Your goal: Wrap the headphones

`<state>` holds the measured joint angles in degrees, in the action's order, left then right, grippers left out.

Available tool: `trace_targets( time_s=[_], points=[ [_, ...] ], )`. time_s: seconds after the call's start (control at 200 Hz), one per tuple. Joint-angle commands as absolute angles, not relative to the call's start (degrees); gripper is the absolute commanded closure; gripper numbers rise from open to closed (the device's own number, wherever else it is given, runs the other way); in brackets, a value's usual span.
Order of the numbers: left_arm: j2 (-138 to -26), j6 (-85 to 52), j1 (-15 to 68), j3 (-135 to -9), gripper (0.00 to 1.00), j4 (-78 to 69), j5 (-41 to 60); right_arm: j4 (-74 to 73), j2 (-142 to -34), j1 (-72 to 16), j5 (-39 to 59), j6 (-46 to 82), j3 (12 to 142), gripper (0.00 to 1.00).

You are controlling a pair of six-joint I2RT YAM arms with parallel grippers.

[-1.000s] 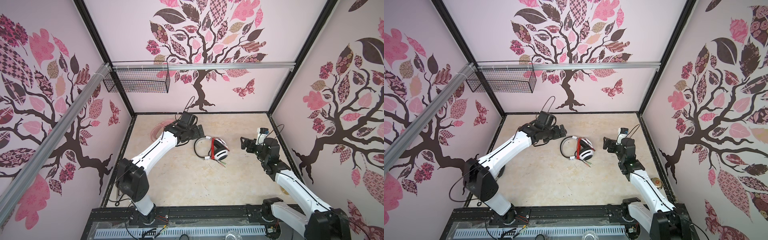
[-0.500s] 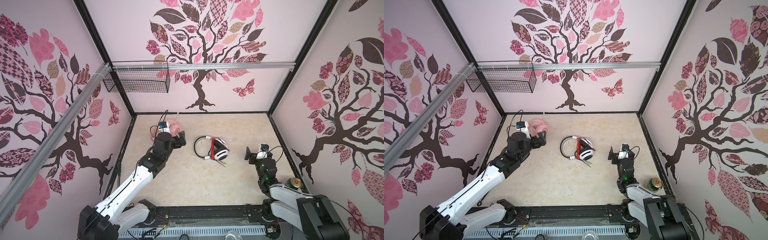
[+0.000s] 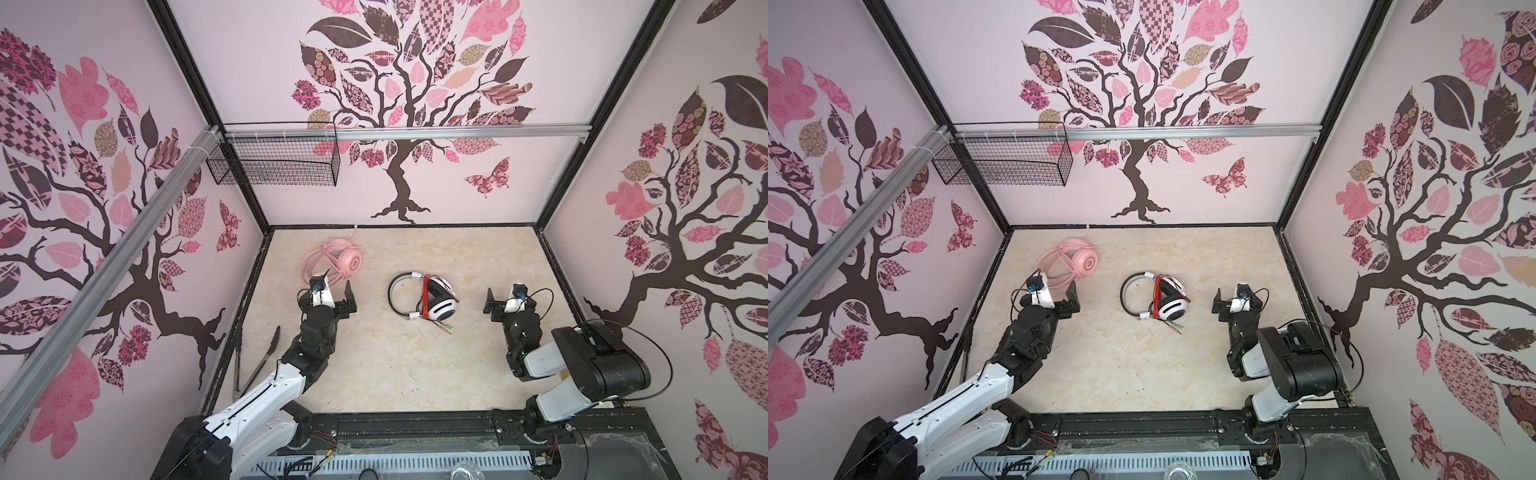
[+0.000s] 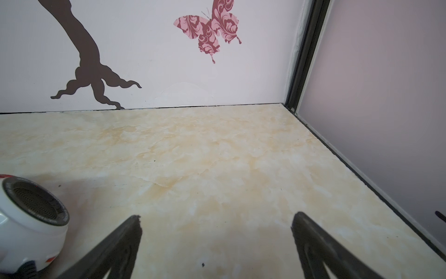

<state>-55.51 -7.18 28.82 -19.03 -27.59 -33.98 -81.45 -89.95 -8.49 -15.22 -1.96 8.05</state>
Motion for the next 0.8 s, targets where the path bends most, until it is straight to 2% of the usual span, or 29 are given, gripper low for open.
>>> trace_targets(
  time_s=[0.0,0.095,0.225,0.32,0.36,0.44,0.51,0.565,0.6,0.65,0.715,0.795],
  points=[
    [-57.4,4.0,28.3,-16.2,0.03,-39.2,-42.3,-79.0,-90.5,-8.1,-15.5,-1.7,11.0,0.0],
    [-59.9,3.7,23.6,-14.4,0.03,-41.8,-40.6,-72.1,-89.7,-6.2,-12.0,-0.3,13.9,0.01],
    [-65.0,-3.4,12.0,-11.0,0.03,-47.8,-30.6,-72.5,-89.9,-6.2,-12.1,-0.3,13.7,0.0],
    [-73.0,-4.7,6.0,-10.5,0.03,-55.4,-24.1,-72.0,-89.7,-6.2,-12.0,-0.2,13.8,0.0],
    [-76.0,-3.9,5.0,-11.6,0.03,-57.9,-24.4,-72.2,-89.8,-6.1,-12.0,-0.3,13.8,0.0],
    [-76.6,-3.8,3.6,-13.8,0.03,-52.7,-21.5,-71.9,-89.8,-6.1,-11.9,-0.2,13.9,0.0],
    [-86.1,-4.2,2.1,-13.4,0.03,-64.1,-21.3,-71.8,-89.8,-6.0,-11.7,-0.1,14.1,0.0],
    [-92.9,-1.9,1.8,-14.9,0.03,-70.1,-17.3,-71.5,-89.8,-6.0,-11.6,-0.2,14.1,0.01],
    [-91.3,-1.8,2.1,-16.9,0.03,-64.7,-16.6,-71.5,-89.8,-5.9,-11.4,-0.1,14.2,0.0],
    [-88.2,-2.6,2.0,-22.3,0.03,-47.8,-15.1,-71.3,-89.8,-5.8,-11.3,-0.1,14.3,0.01],
    [-91.1,-3.5,-0.8,-21.1,0.03,-54.9,-10.1,-71.3,-89.8,-5.8,-11.3,0.0,14.3,0.0],
    [-88.8,-3.4,-0.3,-22.3,0.03,-48.1,-11.1,-71.3,-89.8,-5.8,-11.2,0.0,14.3,0.0]
  ],
)
